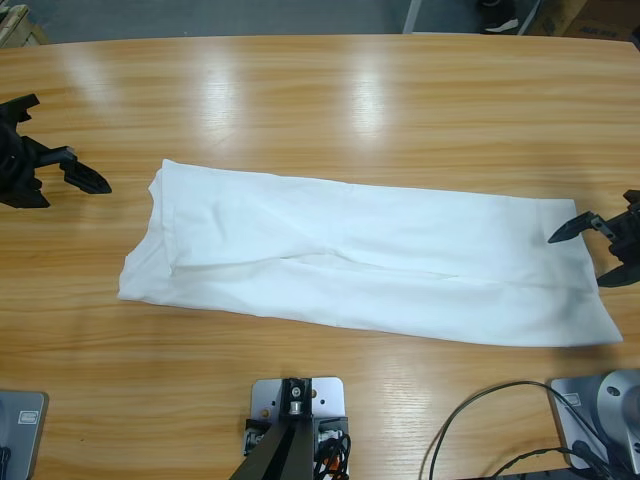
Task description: Fold clothes
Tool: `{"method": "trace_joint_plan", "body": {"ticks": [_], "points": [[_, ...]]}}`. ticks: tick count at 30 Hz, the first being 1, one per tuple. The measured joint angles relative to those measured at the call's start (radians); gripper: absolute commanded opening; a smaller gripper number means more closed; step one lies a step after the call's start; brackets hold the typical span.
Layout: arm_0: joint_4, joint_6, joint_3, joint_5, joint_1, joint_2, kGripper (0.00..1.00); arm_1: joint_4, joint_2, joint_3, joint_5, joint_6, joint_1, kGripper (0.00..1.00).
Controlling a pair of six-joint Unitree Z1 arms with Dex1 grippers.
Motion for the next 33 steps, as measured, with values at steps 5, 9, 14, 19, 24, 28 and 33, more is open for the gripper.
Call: {"method": "trace_joint_plan", "body": {"ticks": [5, 9, 14, 19, 24, 28, 33], "points": [[0.01, 0.0, -0.004, 0.005, 0.0, -0.021, 0.973, 0.004, 0.0, 0.003, 0.017, -0.057, -0.006, 1.0], [0.012, 0.0, -0.008, 0.005, 0.0, -0.031, 0.973, 0.01, 0.0, 0.002, 0.034, -0.094, -0.006, 1.0], [0.018, 0.0, -0.01, 0.013, 0.0, -0.04, 0.973, 0.012, 0.011, 0.002, 0.058, -0.114, -0.007, 0.943], [0.021, 0.0, -0.016, 0.016, 0.0, -0.04, 0.973, 0.025, 0.035, -0.002, 0.096, -0.141, -0.008, 0.895], [0.021, 0.0, -0.016, 0.017, 0.0, -0.04, 0.973, 0.025, 0.052, -0.002, 0.115, -0.15, -0.008, 0.79], [0.021, 0.0, -0.016, 0.018, 0.0, -0.04, 0.973, 0.021, 0.071, -0.002, 0.139, -0.168, -0.008, 0.662], [0.024, 0.0, -0.016, 0.019, 0.0, -0.04, 0.973, 0.019, 0.08, -0.003, 0.149, -0.198, -0.008, 0.471]]}}
